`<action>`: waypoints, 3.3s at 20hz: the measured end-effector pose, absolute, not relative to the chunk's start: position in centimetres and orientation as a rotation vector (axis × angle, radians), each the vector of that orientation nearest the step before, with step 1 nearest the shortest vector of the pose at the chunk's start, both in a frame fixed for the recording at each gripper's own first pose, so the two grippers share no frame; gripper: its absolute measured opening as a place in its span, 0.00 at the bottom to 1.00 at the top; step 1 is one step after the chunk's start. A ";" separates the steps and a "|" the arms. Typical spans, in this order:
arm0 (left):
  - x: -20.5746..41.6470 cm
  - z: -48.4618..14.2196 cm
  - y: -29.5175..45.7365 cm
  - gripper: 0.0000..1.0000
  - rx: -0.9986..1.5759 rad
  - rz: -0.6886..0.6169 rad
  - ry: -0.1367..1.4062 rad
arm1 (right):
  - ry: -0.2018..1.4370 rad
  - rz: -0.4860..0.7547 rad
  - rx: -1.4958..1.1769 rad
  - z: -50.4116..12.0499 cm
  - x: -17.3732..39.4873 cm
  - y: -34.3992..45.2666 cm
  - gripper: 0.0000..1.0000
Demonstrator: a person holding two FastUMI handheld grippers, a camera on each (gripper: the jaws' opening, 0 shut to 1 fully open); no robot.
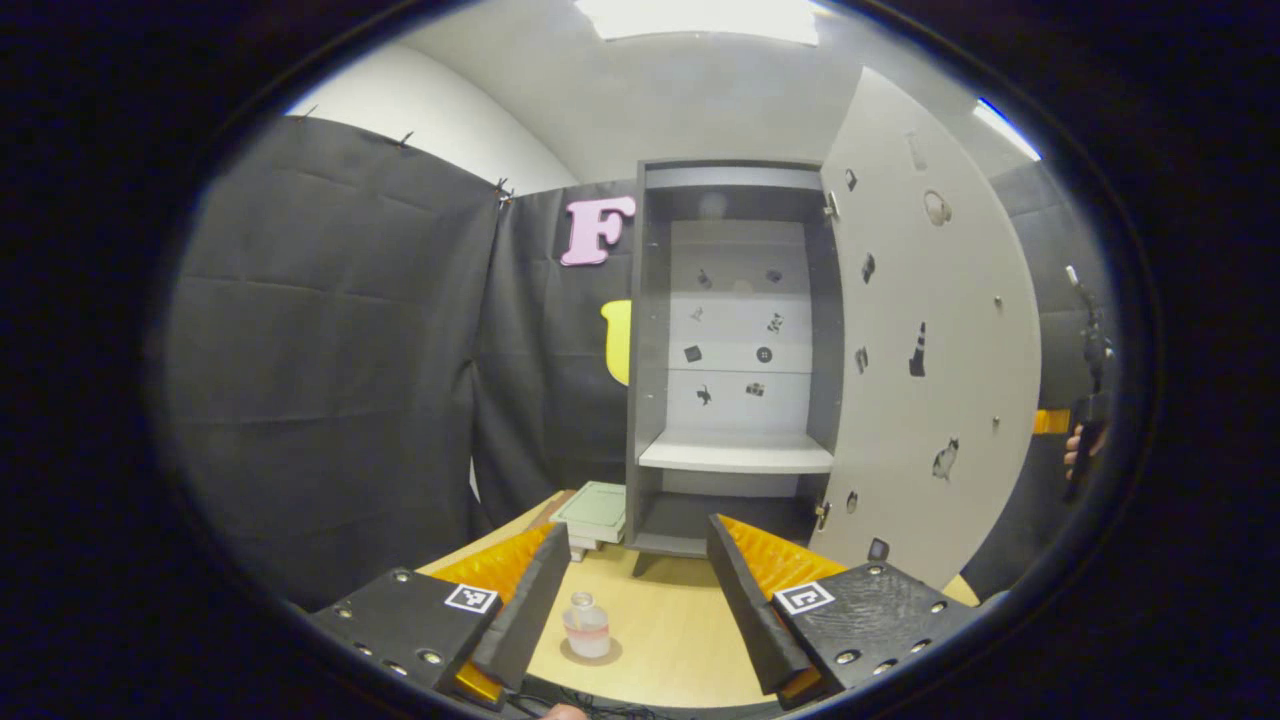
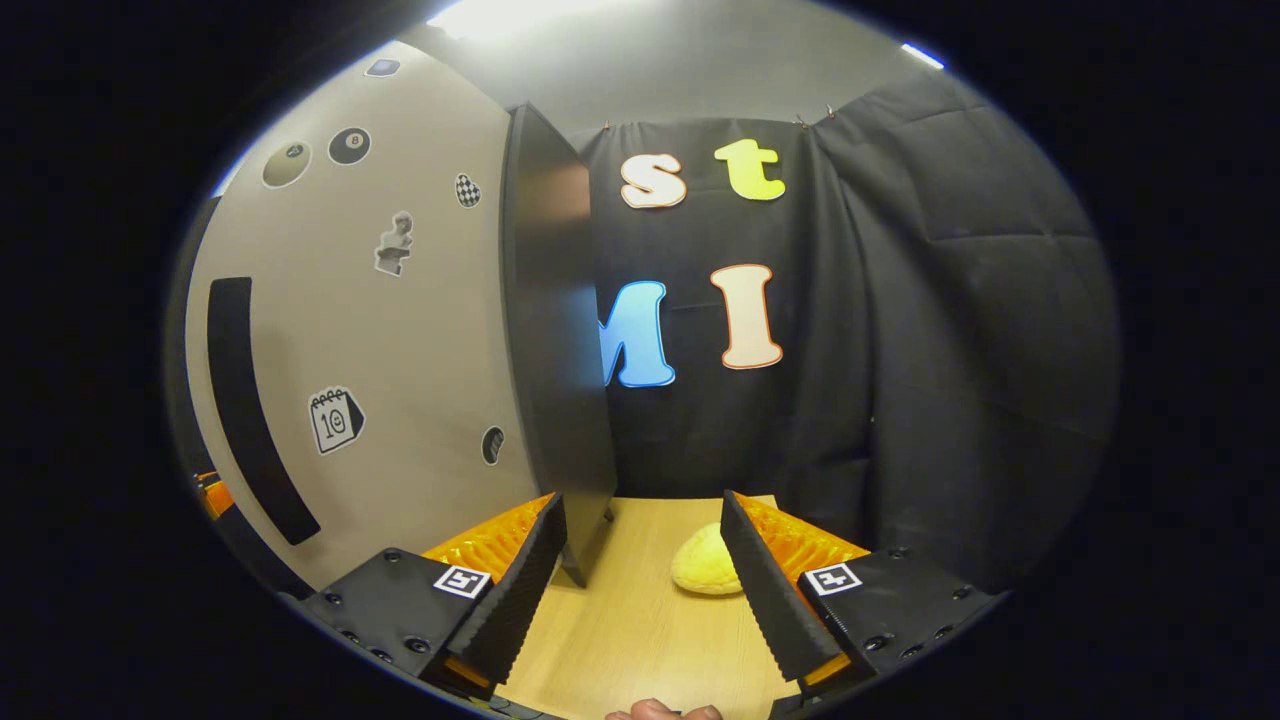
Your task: Open the cabinet door with the right hand, grasp the bottle in the cabinet with the left hand and place it on the coaster, then close the cabinet door with the right hand.
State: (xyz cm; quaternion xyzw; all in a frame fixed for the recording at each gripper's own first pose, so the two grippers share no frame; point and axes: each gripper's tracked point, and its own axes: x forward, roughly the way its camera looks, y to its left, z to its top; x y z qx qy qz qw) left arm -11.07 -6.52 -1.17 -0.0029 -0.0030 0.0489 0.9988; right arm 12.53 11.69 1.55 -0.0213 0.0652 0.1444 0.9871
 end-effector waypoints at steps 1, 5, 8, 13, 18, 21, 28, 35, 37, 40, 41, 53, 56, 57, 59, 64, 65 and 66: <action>-11.4 -0.6 -6.5 0.82 -0.003 0.105 -0.009 | 0.135 0.303 -0.038 1.7 12.2 11.8 0.93; -11.3 -0.2 -5.4 0.84 0.024 0.115 0.022 | 0.155 0.315 -0.013 2.4 10.4 13.3 0.93; -10.5 -0.6 -3.7 0.82 0.003 0.093 0.042 | 0.145 0.325 -0.029 3.5 8.5 16.1 0.92; -9.8 -1.8 0.2 0.82 0.040 0.056 0.075 | 0.138 0.318 -0.063 4.4 5.8 19.6 0.93; -8.9 -2.3 3.9 0.83 -0.015 0.010 0.082 | 0.122 0.227 -0.091 4.8 4.5 20.5 0.96; -8.7 -2.1 6.5 0.83 -0.026 0.003 0.081 | 0.094 0.222 -0.100 5.8 4.0 21.8 0.95; -9.1 -3.4 11.9 0.83 -0.051 0.010 0.095 | 0.077 0.276 -0.119 5.3 2.5 29.5 0.95; -9.7 -4.8 15.1 0.83 -0.069 0.024 0.110 | 0.108 0.352 -0.088 4.1 3.6 37.5 0.95; -9.8 -4.8 15.9 0.83 -0.068 0.028 0.102 | 0.114 0.372 -0.091 4.0 5.0 38.8 0.95; -10.0 -5.2 17.6 0.83 -0.064 0.046 0.103 | 0.118 0.413 -0.085 3.7 6.0 43.0 0.95; -10.0 -5.2 17.8 0.83 -0.074 0.047 0.103 | 0.120 0.437 -0.074 3.7 5.8 44.6 0.96; -10.7 -2.1 15.4 0.85 -0.039 0.006 0.024 | 0.101 0.427 -0.037 0.9 5.6 44.1 0.96; -11.1 -1.7 13.2 0.83 -0.042 -0.028 -0.001 | 0.088 0.358 -0.065 -0.2 6.5 40.4 0.96; -11.2 -1.3 12.5 0.84 -0.048 -0.037 -0.012 | 0.088 0.341 -0.076 -0.6 6.6 39.3 0.96; -11.5 -0.4 11.4 0.83 -0.054 -0.053 -0.034 | 0.096 0.300 -0.090 -1.4 7.0 36.7 0.96; -11.2 2.2 9.4 0.84 -0.005 -0.107 -0.086 | 0.117 0.182 -0.042 -3.1 7.3 31.7 0.97; -11.2 2.4 9.1 0.82 0.005 -0.110 -0.086 | 0.113 0.154 -0.047 -3.5 7.4 30.7 0.97; -11.1 2.9 8.7 0.82 0.014 -0.111 -0.093 | 0.119 0.128 -0.057 -4.0 7.5 29.7 0.97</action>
